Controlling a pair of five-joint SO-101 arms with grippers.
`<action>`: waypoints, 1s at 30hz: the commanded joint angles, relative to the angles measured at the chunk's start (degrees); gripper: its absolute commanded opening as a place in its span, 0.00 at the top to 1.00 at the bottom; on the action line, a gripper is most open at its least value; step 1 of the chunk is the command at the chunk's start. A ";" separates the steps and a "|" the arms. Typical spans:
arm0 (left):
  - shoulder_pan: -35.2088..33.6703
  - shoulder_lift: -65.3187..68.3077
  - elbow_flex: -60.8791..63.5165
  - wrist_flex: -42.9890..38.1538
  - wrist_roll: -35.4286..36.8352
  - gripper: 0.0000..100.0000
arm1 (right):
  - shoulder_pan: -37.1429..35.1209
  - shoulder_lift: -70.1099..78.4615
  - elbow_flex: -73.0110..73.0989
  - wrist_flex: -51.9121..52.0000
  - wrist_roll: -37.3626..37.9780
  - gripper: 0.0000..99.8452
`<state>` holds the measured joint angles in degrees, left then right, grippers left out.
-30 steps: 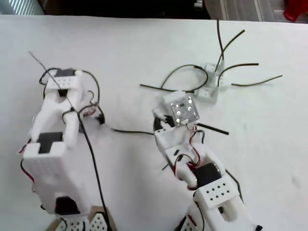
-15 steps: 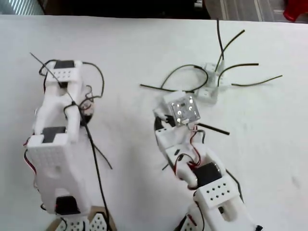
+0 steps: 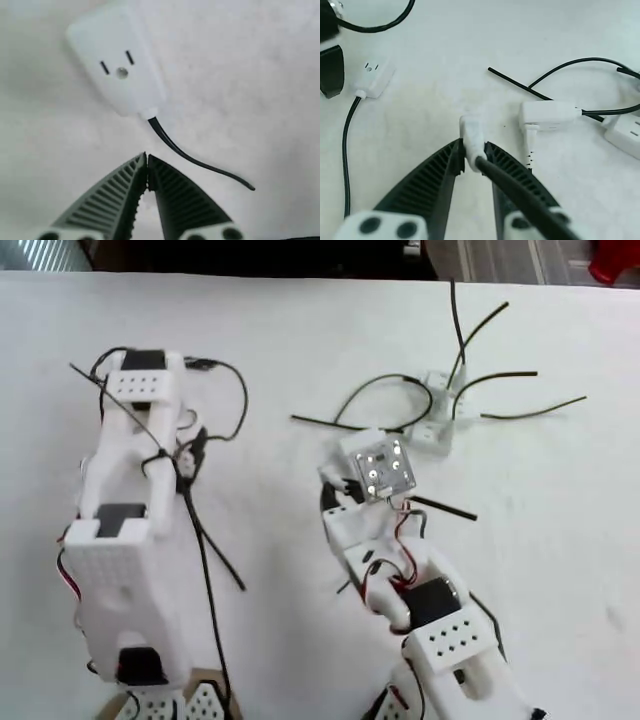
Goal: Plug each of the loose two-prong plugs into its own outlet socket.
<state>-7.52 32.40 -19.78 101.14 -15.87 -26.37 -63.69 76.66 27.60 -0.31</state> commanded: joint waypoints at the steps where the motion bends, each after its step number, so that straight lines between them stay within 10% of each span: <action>1: 0.84 -6.64 -0.53 0.70 -8.53 0.98 | 0.48 -0.75 -0.44 -1.19 -0.18 0.98; 16: 1.98 -9.89 -0.79 -4.84 8.35 0.79 | 0.48 -0.75 -0.44 -1.27 -0.18 0.98; 30: -0.31 3.65 1.67 -19.43 8.88 0.79 | 0.48 -0.75 -0.44 -1.27 -0.18 0.98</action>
<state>-5.41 34.51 -17.85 84.26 -7.16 -26.37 -63.69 76.66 27.60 -0.31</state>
